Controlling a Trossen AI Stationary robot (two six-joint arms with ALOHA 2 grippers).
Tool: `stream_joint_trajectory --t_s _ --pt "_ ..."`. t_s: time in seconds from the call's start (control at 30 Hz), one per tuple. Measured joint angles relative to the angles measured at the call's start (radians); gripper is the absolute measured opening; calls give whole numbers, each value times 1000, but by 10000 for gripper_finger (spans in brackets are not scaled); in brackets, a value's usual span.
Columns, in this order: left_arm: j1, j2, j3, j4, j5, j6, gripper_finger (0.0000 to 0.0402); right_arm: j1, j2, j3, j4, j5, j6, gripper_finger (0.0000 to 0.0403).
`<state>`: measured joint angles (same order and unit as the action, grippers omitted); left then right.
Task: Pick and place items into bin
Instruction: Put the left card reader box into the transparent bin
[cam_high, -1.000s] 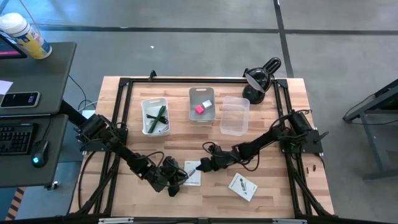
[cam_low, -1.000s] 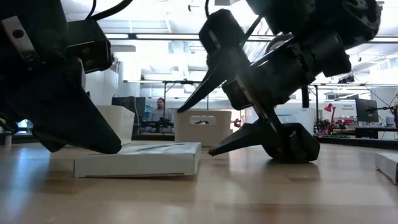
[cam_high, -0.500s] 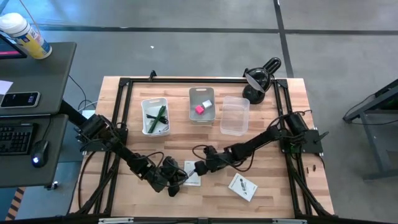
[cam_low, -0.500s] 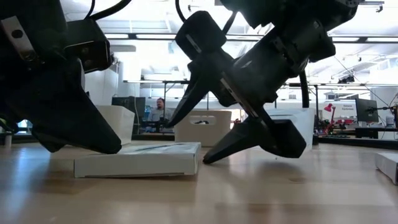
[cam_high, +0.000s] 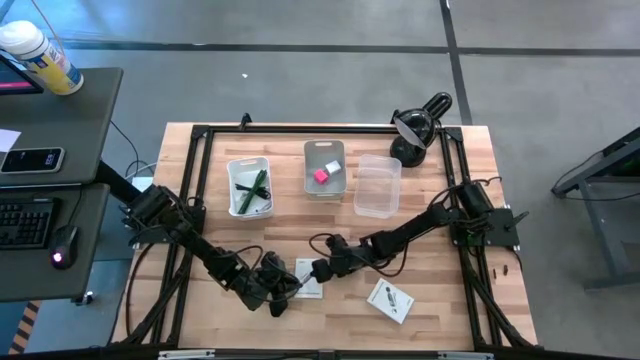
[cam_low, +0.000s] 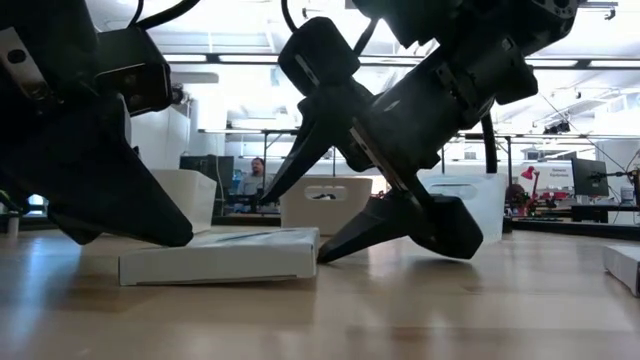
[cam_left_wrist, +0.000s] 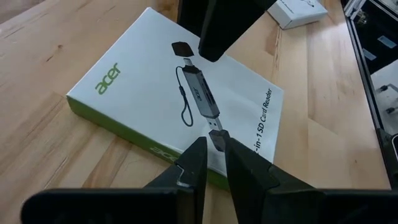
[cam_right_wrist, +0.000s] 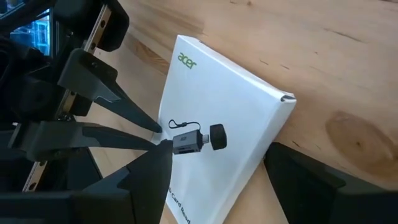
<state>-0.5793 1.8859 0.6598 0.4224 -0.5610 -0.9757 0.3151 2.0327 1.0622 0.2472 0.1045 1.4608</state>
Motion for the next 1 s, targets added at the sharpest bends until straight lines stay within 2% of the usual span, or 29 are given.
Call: stream_joint_trajectory --t_s 0.4,0.7,0.83,1.0 --pt "-6 0 -1 -1 -11 3 51 16 2 -1 50 20 -39 207" --pt "-40 3 -3 -6 -75 3 51 14 2 0 110 28 -79 185" --pt "-39 3 -2 -7 -78 3 51 14 2 0 103 20 -89 161" --pt "-39 3 -2 -5 -83 3 51 18 1 1 102 19 -115 109"
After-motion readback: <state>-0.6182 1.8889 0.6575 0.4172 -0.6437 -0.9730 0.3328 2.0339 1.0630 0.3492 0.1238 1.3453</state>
